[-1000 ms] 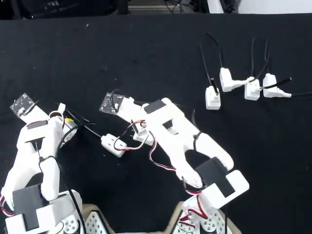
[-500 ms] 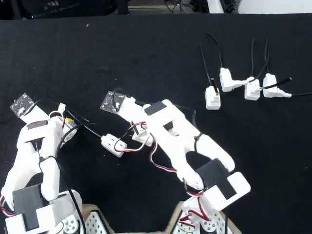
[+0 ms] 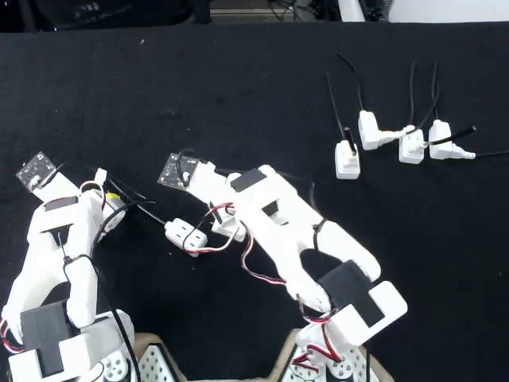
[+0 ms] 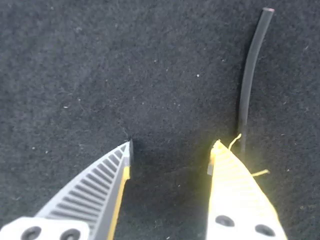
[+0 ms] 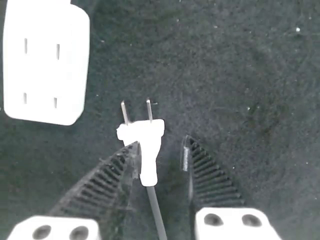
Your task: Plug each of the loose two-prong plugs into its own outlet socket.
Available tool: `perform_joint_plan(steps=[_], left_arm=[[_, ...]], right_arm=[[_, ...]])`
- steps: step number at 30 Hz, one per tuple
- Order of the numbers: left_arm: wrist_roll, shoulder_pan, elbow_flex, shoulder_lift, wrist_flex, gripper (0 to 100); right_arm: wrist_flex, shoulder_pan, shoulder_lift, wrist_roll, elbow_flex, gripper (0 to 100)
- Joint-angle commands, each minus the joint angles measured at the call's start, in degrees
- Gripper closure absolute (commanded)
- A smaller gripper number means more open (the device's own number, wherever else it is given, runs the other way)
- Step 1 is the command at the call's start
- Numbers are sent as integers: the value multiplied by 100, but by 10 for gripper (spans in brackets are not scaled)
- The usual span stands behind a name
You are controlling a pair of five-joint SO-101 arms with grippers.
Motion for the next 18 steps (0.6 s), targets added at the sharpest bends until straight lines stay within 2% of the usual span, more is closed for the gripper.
perform_joint_plan(steps=[1,18], left_arm=[[18,92,-189,-193,26,748],[18,92,-189,-193,26,748]], right_arm=[[-18,-193,-101,-62,4,864],[308,-193,-127,-26,-31,861]])
